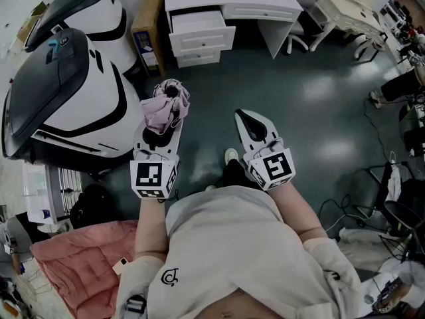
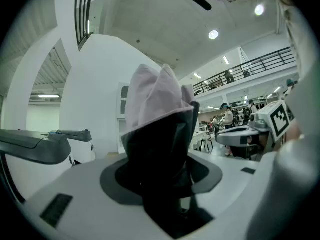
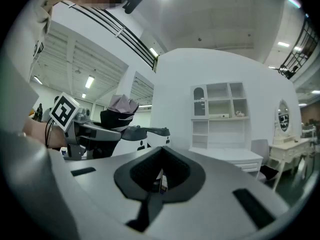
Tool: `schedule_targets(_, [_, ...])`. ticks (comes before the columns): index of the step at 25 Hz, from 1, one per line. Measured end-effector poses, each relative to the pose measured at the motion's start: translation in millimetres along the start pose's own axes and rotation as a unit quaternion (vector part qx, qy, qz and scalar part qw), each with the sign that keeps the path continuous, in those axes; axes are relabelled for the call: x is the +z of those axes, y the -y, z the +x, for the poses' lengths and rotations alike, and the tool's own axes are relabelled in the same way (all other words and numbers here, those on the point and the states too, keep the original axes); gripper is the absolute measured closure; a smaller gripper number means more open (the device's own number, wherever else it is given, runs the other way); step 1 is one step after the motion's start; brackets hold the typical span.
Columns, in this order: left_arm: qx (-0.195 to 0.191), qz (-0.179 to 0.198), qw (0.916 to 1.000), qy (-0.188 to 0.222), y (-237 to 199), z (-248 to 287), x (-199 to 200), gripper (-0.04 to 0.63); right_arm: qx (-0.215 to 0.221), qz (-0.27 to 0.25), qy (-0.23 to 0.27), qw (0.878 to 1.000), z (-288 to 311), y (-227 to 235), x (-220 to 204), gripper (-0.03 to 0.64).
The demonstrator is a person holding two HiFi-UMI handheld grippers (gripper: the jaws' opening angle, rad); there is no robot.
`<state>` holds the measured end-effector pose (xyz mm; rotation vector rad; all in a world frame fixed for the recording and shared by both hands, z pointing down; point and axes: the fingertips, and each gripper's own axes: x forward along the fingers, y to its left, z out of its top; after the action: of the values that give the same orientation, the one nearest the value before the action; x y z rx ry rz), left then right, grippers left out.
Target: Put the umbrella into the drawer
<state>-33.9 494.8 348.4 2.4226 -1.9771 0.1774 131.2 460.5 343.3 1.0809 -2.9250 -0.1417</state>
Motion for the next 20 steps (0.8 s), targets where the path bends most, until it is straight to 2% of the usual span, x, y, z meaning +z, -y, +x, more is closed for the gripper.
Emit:
schedule_targets(8, [-0.001, -0.006, 1.0, 0.006, 1.6, -6.3, 1.6, 0.368, -0.009, 0.01, -0.001, 1.0, -5.4, -0.2, -3.0, 0.612])
schedule_targets(13, [0.004, -0.007, 0.9999, 0.007, 2.2, -10.0, 0.2, 0.368, -0.021, 0.037, 0.012, 0.999, -6.8, 3.4, 0.2, 0.612])
schedule_targets(16, [0.005, -0.015, 0.9998, 0.012, 1.3, -9.2, 1.6, 0.368, -0.022, 0.026, 0.021, 0.999, -3.6, 6.5, 10.2, 0.611])
schedule_targets(20, [0.015, -0.02, 0.9996, 0.014, -5.8, -2.0, -0.8, 0.368, -0.007, 0.023, 0.012, 1.0, 8.4, 10.2, 2.0, 0.611])
